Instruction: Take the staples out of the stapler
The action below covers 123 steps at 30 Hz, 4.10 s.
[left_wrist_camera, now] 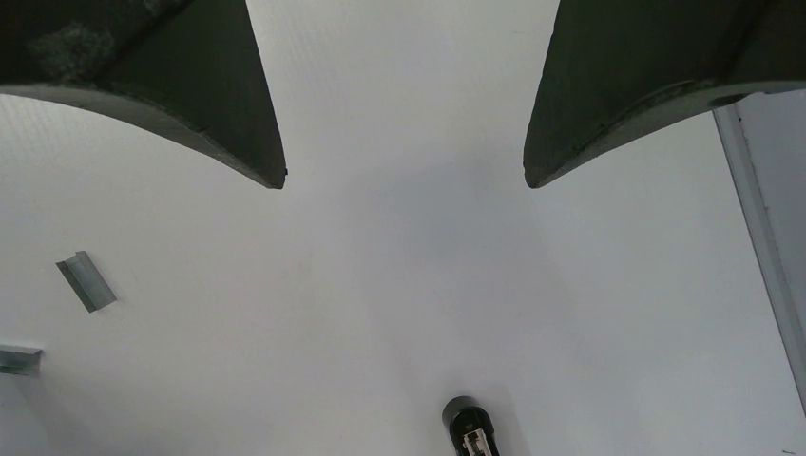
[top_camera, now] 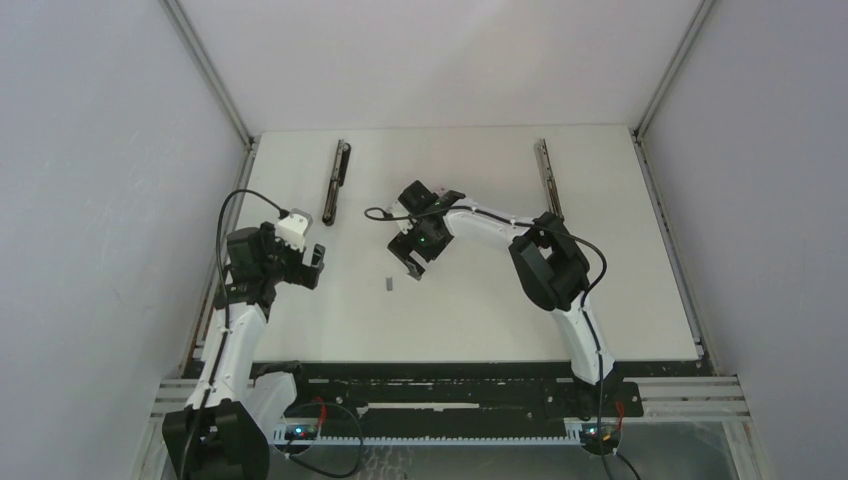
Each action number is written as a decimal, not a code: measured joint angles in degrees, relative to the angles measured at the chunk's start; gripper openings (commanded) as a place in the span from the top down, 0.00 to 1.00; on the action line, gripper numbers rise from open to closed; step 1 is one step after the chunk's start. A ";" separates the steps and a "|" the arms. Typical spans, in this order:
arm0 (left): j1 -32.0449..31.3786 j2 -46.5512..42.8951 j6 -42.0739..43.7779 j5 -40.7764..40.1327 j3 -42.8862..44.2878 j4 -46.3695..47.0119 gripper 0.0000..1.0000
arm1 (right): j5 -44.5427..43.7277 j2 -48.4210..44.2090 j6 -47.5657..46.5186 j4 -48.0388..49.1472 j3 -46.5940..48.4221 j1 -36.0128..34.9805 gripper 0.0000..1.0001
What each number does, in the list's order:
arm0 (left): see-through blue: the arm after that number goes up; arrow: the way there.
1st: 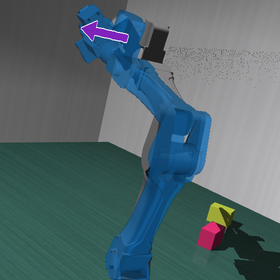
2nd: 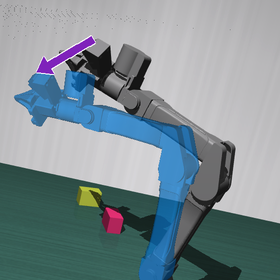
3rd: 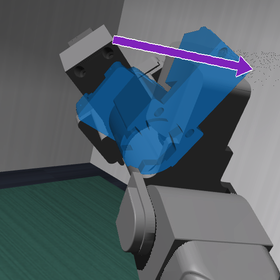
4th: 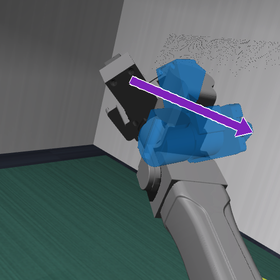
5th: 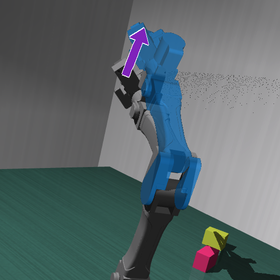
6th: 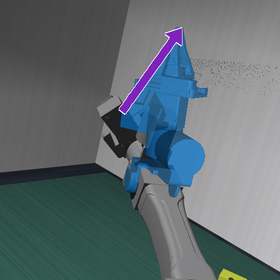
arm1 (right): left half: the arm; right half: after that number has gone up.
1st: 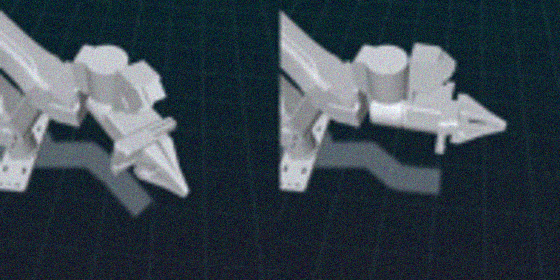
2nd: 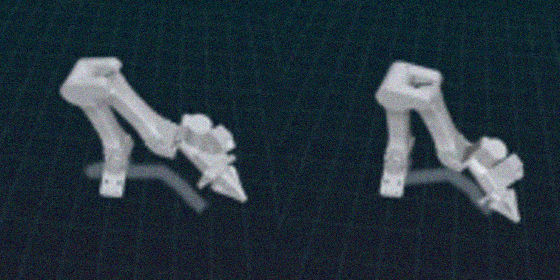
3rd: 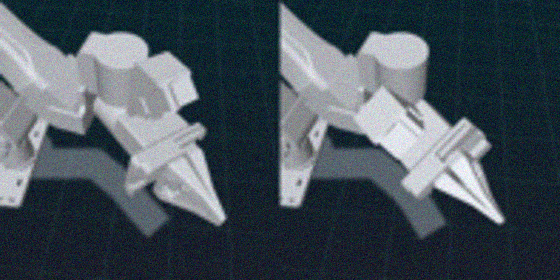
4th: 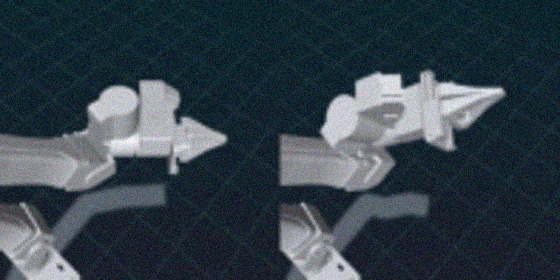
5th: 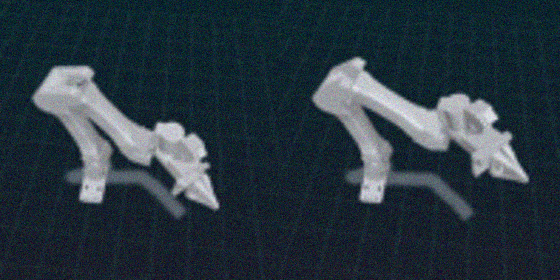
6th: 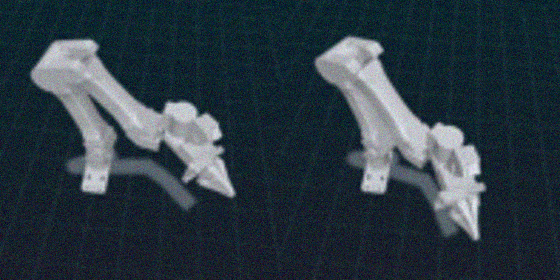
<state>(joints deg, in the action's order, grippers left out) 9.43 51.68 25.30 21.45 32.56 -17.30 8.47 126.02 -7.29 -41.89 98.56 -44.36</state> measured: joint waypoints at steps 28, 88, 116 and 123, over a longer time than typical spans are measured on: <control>0.04 0.00 0.37 0.00 0.00 0.02 0.00 | 4.33 0.22 0.24 -0.20 0.28 2.78 0.29; 0.09 0.07 0.39 0.02 0.00 0.00 0.00 | 1.77 2.19 -0.46 -1.27 3.21 0.66 0.32; 0.09 0.04 0.39 0.22 0.00 0.00 0.00 | 0.57 3.78 -2.80 -2.95 5.75 0.63 0.49; 0.09 0.07 0.39 0.24 0.00 0.02 0.00 | 4.76 3.96 -3.02 -3.21 5.81 2.27 0.64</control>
<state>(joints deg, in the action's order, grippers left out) 9.52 51.75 25.69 21.69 32.56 -17.28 13.23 129.97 -10.31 -45.10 104.38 -42.09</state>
